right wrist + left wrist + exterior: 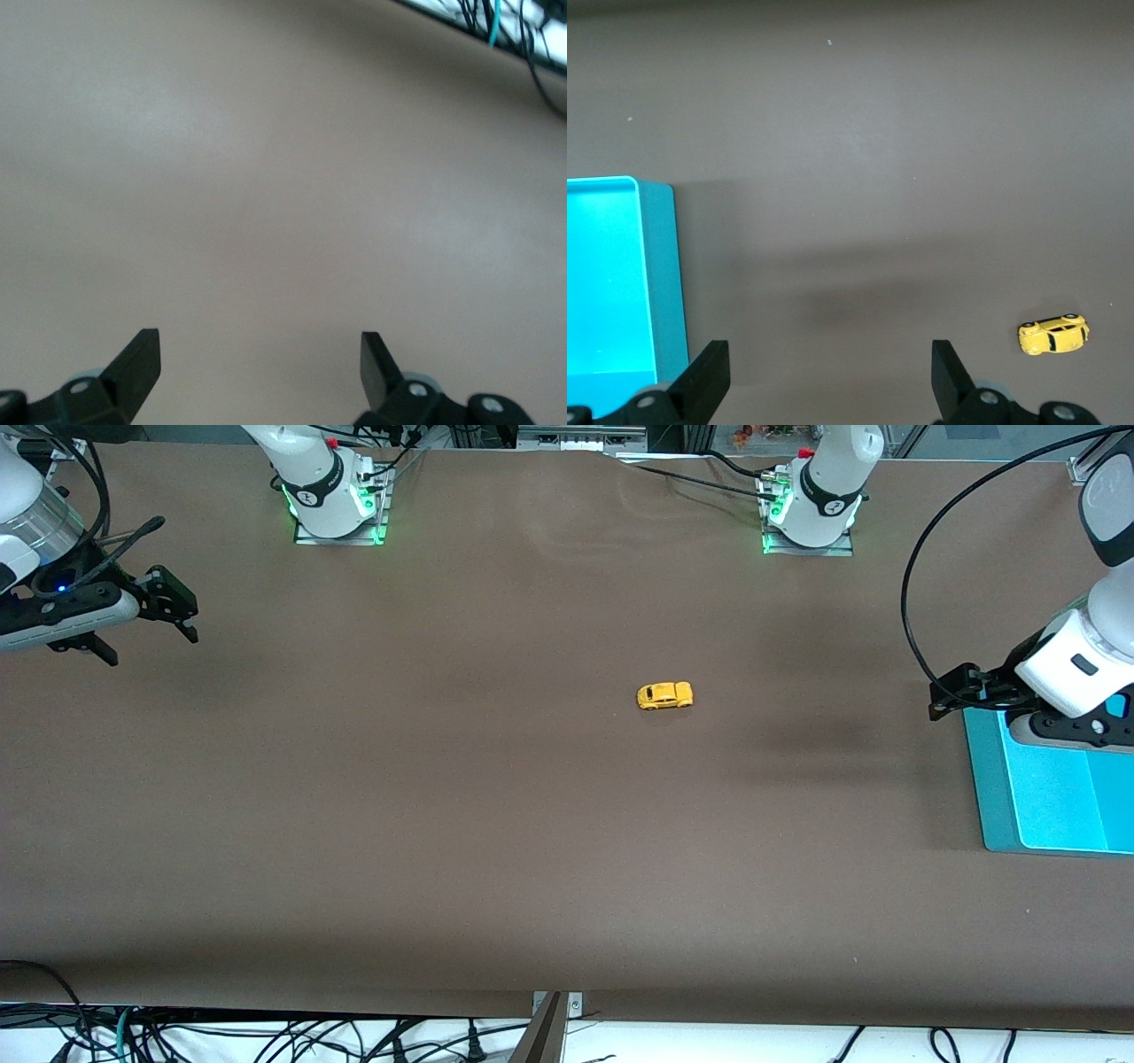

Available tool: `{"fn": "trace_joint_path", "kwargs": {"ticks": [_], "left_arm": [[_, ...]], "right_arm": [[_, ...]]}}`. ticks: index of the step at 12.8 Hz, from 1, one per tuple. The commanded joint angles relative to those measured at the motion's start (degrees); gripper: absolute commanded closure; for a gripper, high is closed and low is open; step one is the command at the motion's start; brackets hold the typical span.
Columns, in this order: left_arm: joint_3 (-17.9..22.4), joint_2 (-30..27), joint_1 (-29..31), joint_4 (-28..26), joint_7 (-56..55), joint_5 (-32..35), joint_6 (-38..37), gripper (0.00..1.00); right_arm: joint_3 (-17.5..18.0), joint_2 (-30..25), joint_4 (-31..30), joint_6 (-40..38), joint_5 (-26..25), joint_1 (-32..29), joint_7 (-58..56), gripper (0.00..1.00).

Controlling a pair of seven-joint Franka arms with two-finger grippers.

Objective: Wind and store yellow beetle car
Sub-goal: 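Reach the left gripper over the yellow car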

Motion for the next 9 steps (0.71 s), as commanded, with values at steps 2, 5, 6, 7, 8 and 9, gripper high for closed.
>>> {"fn": "trace_joint_path", "kwargs": {"ticks": [2, 5, 6, 7, 8, 9], "left_arm": [[-1.2, 2.7, -6.7, 1.5, 0.0, 1.1, -0.8, 0.0], [-2.3, 5.5, -12.5, 1.3, 0.5, 1.4, -0.9, 0.0], [-2.3, 5.8, -14.0, 1.2, 3.3, 1.4, -0.9, 0.0], [-2.3, 7.3, -15.5, 1.3, 8.9, 1.2, -0.8, 0.0], [-2.3, 7.9, -16.5, 0.8, 15.6, 1.1, -0.3, 0.0], [-2.4, 9.0, -17.9, 0.4, 21.3, 1.1, 0.1, 0.0]], "right_arm": [[-0.2, -0.8, 0.7, -3.8, 4.5, 0.3, 7.5, 0.0], [-0.2, -0.8, 0.7, -6.0, 4.8, 0.3, 12.2, 0.0], [-0.2, -0.6, 0.7, -6.3, 4.8, 0.3, 13.5, 0.0], [-0.2, -0.5, 0.7, -6.3, 4.7, 0.3, 13.7, 0.0], [-0.2, -0.4, 0.7, -6.3, 4.7, 0.3, 13.9, 0.0], [-0.2, -0.2, 0.8, -6.5, 4.6, 0.2, 13.7, 0.0]]}}
